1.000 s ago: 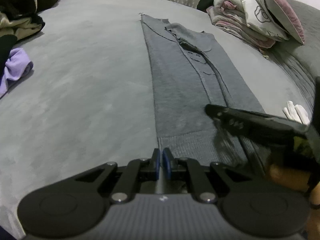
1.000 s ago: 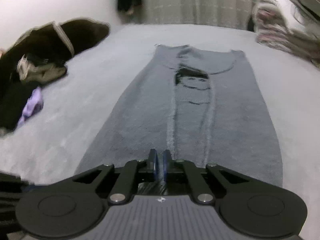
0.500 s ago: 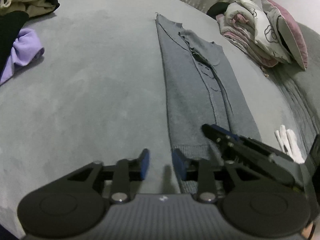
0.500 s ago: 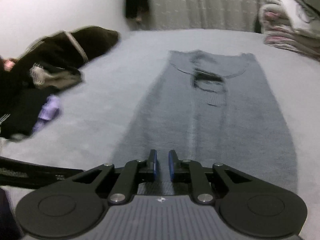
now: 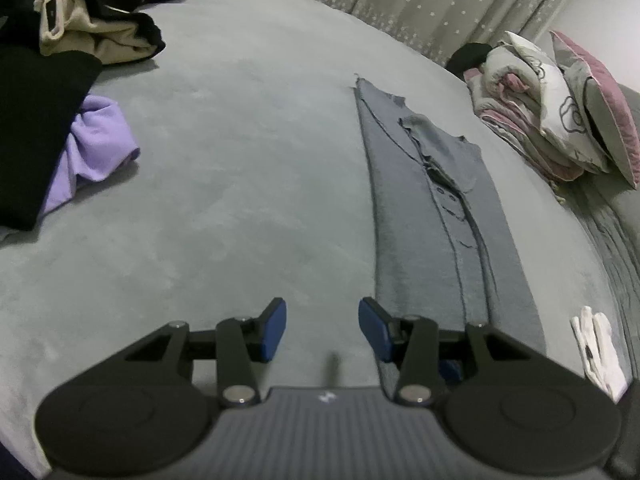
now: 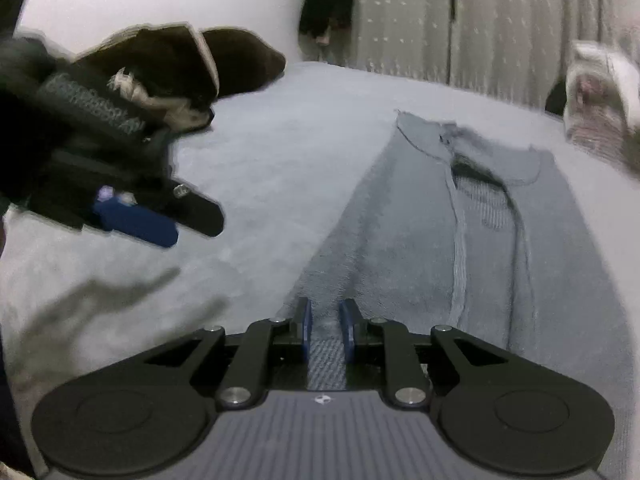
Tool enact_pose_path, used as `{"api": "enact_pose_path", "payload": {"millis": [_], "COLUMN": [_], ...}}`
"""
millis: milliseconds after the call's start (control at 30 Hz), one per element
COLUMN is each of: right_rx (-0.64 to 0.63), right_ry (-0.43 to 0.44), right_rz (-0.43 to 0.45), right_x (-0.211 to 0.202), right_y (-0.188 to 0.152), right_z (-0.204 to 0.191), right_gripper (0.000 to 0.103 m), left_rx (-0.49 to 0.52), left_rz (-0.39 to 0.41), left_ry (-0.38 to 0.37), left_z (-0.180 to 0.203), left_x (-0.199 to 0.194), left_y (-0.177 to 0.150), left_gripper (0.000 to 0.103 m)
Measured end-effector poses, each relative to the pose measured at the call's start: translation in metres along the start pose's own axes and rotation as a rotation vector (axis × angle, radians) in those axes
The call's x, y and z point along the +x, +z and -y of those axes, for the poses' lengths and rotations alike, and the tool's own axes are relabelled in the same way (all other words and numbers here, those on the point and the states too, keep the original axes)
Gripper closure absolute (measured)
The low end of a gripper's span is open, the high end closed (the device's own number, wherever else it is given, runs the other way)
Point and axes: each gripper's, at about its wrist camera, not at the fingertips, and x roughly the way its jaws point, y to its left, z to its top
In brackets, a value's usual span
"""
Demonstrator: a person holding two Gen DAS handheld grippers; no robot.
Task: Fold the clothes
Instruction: 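Open both grippers and reposition them at the hem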
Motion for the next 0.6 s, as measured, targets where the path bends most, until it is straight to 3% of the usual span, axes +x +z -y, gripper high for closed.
{"api": "enact_pose_path", "payload": {"millis": [100,267,333,433,533,600], "right_rx": [-0.002,-0.028,0.017,0.151,0.310,0.442], "right_ry": [0.048,0.074,0.150,0.119,0.002,-0.021], "right_rz": [0.001,-0.070,-0.096,0.010,0.074,0.045], "right_x": [-0.012,-0.022,-0.039,-0.086,-0.116,-0.120], "right_y": [0.003,-0.009,-0.004,-0.002,-0.014,-0.033], "right_z": [-0.005,-0.012,-0.003,0.036,0.086,0.112], "right_gripper": [0.084,0.083,0.084,0.076,0.072,0.072], "left_rx": [-0.001,0.000,0.014,0.039,0.050,0.060], "left_rz": [-0.014,-0.044,-0.053,-0.086,-0.129,-0.141], "left_ry": [-0.016,-0.055,-0.064,-0.100,-0.150,-0.160], "left_z": [0.000,0.002,0.005,0.011,0.018,0.023], "left_x": [0.003,0.005,0.005,0.006,0.009,0.012], "left_y": [-0.001,-0.006,-0.011,-0.022,-0.033,-0.038], "left_gripper": [0.061,0.061,0.061,0.061,0.061,0.061]}}
